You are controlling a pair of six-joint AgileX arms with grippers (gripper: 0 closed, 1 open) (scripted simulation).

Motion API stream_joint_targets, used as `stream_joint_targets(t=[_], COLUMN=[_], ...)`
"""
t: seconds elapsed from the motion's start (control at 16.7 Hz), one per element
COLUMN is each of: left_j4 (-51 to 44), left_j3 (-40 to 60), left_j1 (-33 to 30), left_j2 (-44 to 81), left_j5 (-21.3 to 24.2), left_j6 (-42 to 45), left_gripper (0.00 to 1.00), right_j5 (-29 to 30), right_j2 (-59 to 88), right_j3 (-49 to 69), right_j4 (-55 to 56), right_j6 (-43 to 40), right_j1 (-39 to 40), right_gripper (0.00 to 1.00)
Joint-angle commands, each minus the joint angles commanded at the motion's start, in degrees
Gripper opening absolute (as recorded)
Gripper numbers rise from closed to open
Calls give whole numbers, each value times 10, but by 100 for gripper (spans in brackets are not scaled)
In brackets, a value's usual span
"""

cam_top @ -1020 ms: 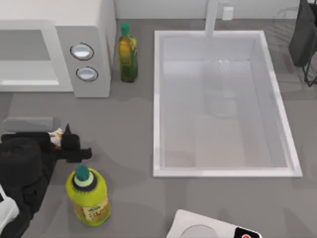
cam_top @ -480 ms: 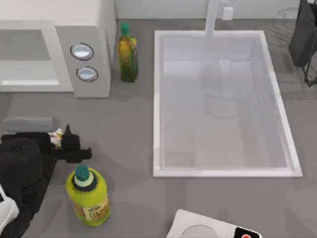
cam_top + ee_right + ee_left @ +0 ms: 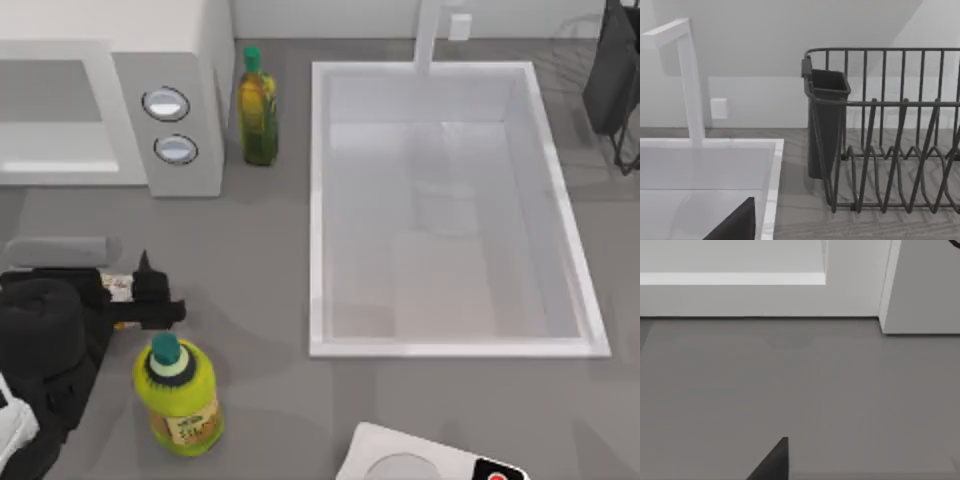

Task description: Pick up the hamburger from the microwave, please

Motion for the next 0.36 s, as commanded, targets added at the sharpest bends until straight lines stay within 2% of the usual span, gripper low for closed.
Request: stream_joint_targets(t=[0.36], left_j4=[0], left_j3=[0], left_j1=[0], left_j2=[0], left_j5=[0], left_j6=[0], left_gripper=[100], right_j5=[0], right_j2=[0], right_j3=[0], right_j4=[0], right_j6=[0], right_j1=[0], right_gripper=[100])
